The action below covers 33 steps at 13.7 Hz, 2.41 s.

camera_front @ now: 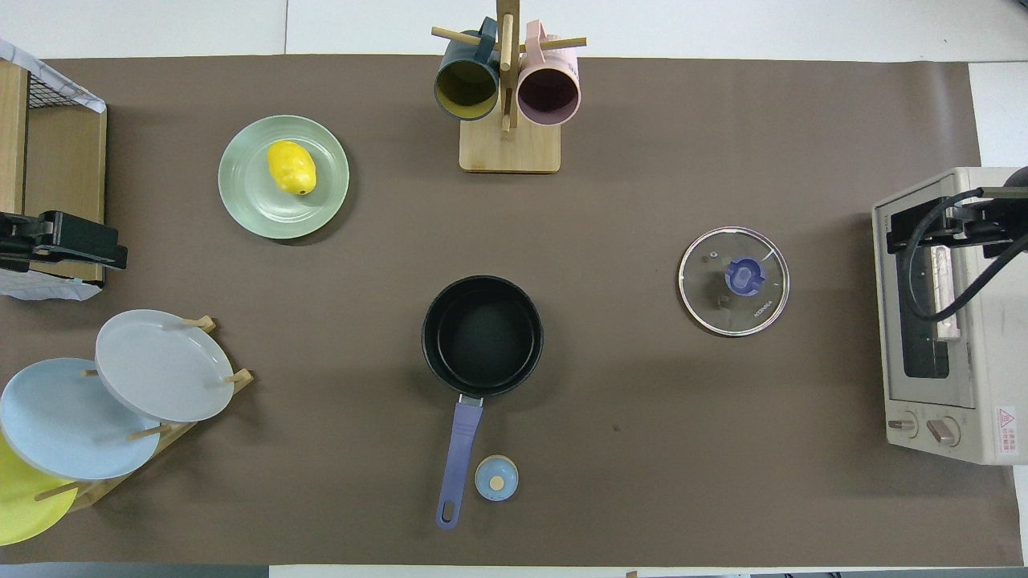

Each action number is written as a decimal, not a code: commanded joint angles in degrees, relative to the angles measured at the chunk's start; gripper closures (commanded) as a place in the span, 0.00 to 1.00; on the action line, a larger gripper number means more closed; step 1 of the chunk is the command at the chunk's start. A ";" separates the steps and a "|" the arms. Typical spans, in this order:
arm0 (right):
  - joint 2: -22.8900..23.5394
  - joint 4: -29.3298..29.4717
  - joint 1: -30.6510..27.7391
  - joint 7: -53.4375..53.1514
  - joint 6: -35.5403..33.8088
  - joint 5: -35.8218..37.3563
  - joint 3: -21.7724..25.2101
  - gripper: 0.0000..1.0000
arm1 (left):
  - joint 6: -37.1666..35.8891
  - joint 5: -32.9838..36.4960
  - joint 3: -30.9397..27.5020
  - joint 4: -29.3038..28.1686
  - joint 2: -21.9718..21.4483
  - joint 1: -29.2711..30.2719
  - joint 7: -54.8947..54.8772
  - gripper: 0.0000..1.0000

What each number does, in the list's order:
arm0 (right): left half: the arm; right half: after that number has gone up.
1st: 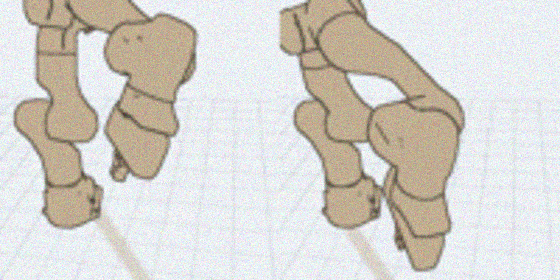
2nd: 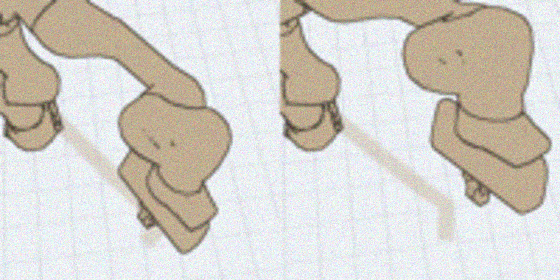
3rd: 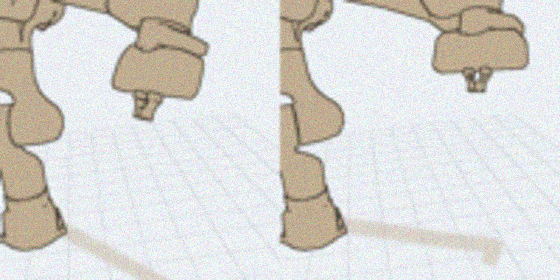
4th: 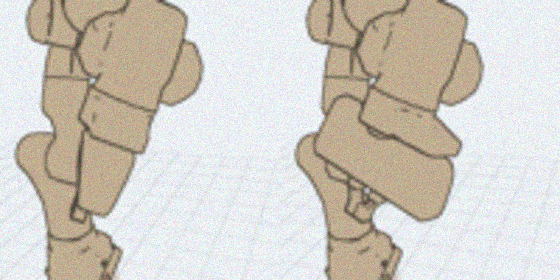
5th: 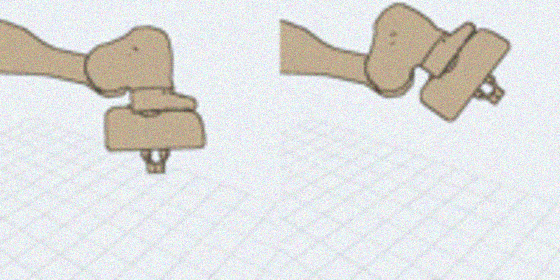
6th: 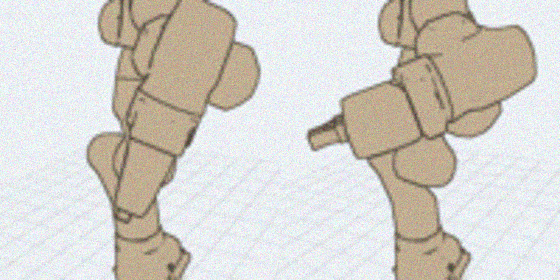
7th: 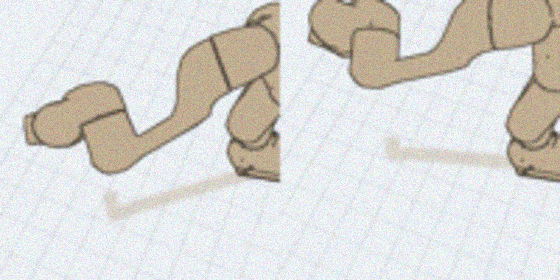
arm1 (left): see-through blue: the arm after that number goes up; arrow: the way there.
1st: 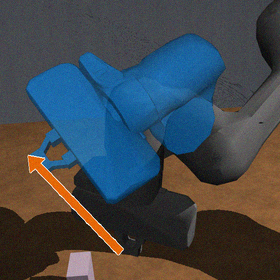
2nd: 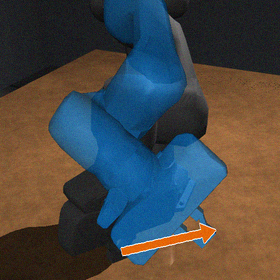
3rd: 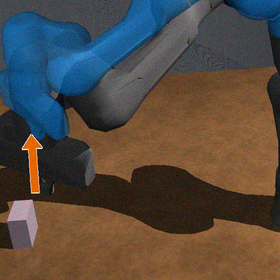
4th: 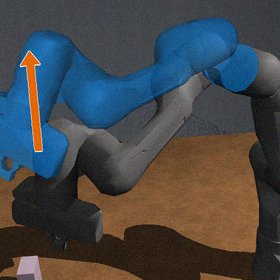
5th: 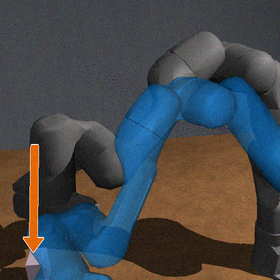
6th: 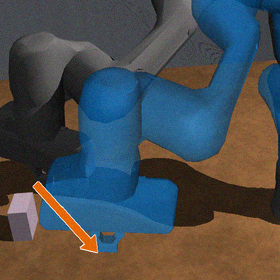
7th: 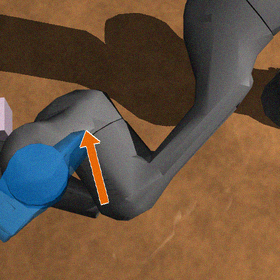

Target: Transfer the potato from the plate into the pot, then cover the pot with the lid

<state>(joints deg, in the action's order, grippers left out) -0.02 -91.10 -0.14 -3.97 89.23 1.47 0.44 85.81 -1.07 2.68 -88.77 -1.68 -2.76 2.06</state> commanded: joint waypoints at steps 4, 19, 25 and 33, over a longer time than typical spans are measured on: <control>-0.69 -0.49 -0.83 -0.08 -0.20 -0.59 -0.62 0.00 | 1.11 -0.41 -0.30 -0.53 0.61 -0.67 0.49 0.00; -0.69 -0.49 -0.83 -0.08 -0.20 -0.59 -0.62 0.00 | 26.43 -5.52 -0.74 10.27 35.42 -4.27 12.43 0.00; -0.69 -0.49 -0.83 -0.08 -0.20 -0.59 -0.62 0.00 | 30.81 -3.95 -1.01 9.58 36.74 -5.50 15.78 0.00; -0.69 -0.49 -0.83 -0.08 -0.20 -0.59 -0.62 0.00 | 37.40 -0.16 -1.18 5.89 37.09 -6.56 22.37 0.00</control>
<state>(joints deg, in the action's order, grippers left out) -0.02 -91.10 -0.14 -3.97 89.23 1.47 0.44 120.66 -2.63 2.55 -81.90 35.40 -8.11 22.15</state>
